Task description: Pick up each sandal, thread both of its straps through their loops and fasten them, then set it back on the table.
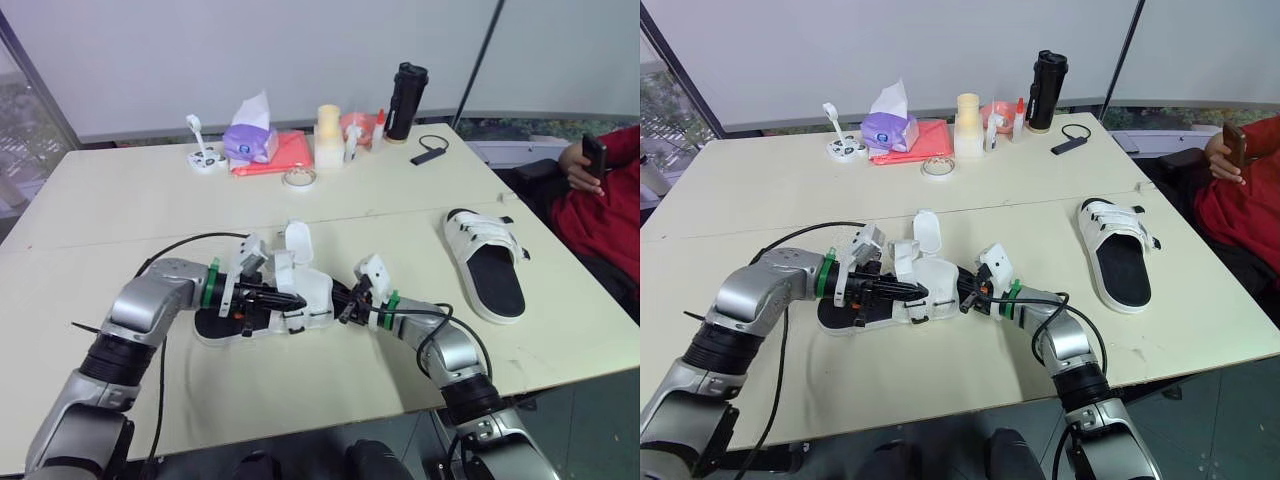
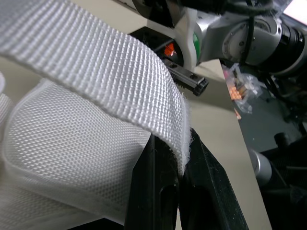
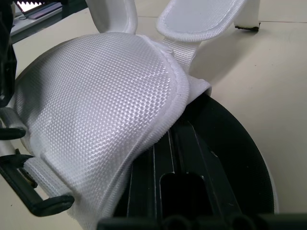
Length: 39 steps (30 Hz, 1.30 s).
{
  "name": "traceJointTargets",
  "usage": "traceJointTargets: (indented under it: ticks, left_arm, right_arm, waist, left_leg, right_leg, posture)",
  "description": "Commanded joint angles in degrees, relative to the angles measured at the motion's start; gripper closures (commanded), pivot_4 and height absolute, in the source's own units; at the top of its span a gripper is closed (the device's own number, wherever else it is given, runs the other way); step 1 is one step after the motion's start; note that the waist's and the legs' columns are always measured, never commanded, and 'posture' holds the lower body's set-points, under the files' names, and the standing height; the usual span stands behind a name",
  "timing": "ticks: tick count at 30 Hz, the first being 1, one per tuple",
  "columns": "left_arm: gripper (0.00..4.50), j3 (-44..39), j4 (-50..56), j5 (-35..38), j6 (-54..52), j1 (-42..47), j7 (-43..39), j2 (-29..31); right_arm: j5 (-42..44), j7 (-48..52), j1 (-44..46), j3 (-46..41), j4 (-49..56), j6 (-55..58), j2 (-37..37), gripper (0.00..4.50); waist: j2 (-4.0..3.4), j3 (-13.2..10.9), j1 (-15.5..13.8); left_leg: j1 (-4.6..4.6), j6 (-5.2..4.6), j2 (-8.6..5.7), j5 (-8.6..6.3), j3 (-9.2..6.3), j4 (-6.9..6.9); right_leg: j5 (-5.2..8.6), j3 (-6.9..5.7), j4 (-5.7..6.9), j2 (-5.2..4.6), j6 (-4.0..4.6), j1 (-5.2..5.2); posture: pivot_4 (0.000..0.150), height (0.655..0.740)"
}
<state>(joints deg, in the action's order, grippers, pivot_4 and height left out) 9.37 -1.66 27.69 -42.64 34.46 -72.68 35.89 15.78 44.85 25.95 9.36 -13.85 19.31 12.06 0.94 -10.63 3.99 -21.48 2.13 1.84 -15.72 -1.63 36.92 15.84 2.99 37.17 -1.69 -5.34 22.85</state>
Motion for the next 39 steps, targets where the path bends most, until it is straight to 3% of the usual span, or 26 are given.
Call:
traceJointTargets:
  ticks: [1, 3, 16, 19, 21, 27, 39]
  left_arm:
    - [3.67, -3.62, 2.31, 2.17, -1.54, 0.51, 1.18, 1.37]
    - [2.82, -6.12, 5.07, 4.25, -4.09, -1.22, 1.83, 3.19]
    - [2.82, -19.62, 25.21, 17.93, -15.80, -19.71, 8.44, 12.14]
    - [2.82, -16.04, 29.35, 13.13, -10.26, -26.47, 11.94, 10.95]
    - [2.82, -15.95, 26.40, 8.98, -3.47, -27.38, 18.65, 4.51]
    - [2.82, -9.07, 25.49, 4.13, 3.02, -31.33, 17.36, 3.32]
    - [2.82, -7.59, 21.09, 1.62, 7.81, -28.37, 18.00, 2.49]
  right_arm:
    - [-2.37, -0.61, -1.74, 2.23, -3.43, 1.87, -0.25, 4.50]
    - [-2.35, -0.61, -1.75, 2.21, -3.48, 1.86, -0.25, 4.50]
    - [-2.69, 0.99, -0.33, 2.39, -6.51, 0.59, 0.46, 4.50]
    - [-2.77, 1.14, 0.02, 2.60, -7.12, 0.43, 0.01, 4.50]
    - [-2.83, 1.21, 0.14, 2.77, -7.34, 0.29, -0.20, 4.50]
    - [-2.76, 1.58, 0.00, 2.58, -7.39, 0.54, 0.15, 4.50]
    - [-2.36, 1.12, -0.62, 1.93, -6.24, 1.11, 0.28, 4.50]
  waist:
    - [0.00, 0.00, 0.02]
    - [0.00, 0.00, 0.05]
    - [0.02, -0.01, 0.02]
    - [-0.01, 0.02, 0.12]
    - [-0.04, 0.07, -0.08]
    - [0.21, 0.21, -0.01]
    - [0.22, 0.22, -0.03]
  left_leg:
    - [0.00, 0.00, 0.00, 0.00, 0.00, 0.00]
    - [0.00, 0.00, 0.01, 0.00, -0.01, 0.00]
    - [0.07, 0.00, 0.10, -0.01, -0.07, -0.11]
    - [0.10, 0.01, 0.11, -0.01, -0.07, -0.11]
    - [0.18, 0.01, 0.10, -0.01, -0.02, -0.17]
    - [0.17, 0.02, 0.14, -0.01, -0.04, -0.24]
    - [0.14, 0.02, 0.14, -0.01, -0.04, -0.26]
  right_leg:
    - [0.00, 0.00, 0.00, 0.00, 0.00, 0.00]
    - [0.00, 0.00, 0.00, 0.01, 0.00, 0.01]
    - [0.05, 0.08, 0.01, -0.03, 0.15, 0.06]
    - [0.10, 0.08, -0.02, -0.03, 0.31, 0.05]
    - [0.11, 0.15, -0.04, -0.09, 0.34, -0.01]
    - [0.05, 0.12, -0.07, 0.00, 0.53, 0.05]
    - [0.05, 0.10, -0.08, 0.01, 0.54, 0.08]
  posture:
    - [0.150, 0.7400]
    - [0.150, 0.7400]
    - [0.150, 0.7400]
    - [0.150, 0.7400]
    - [0.150, 0.7400]
    - [0.150, 0.7400]
    - [0.150, 0.7400]
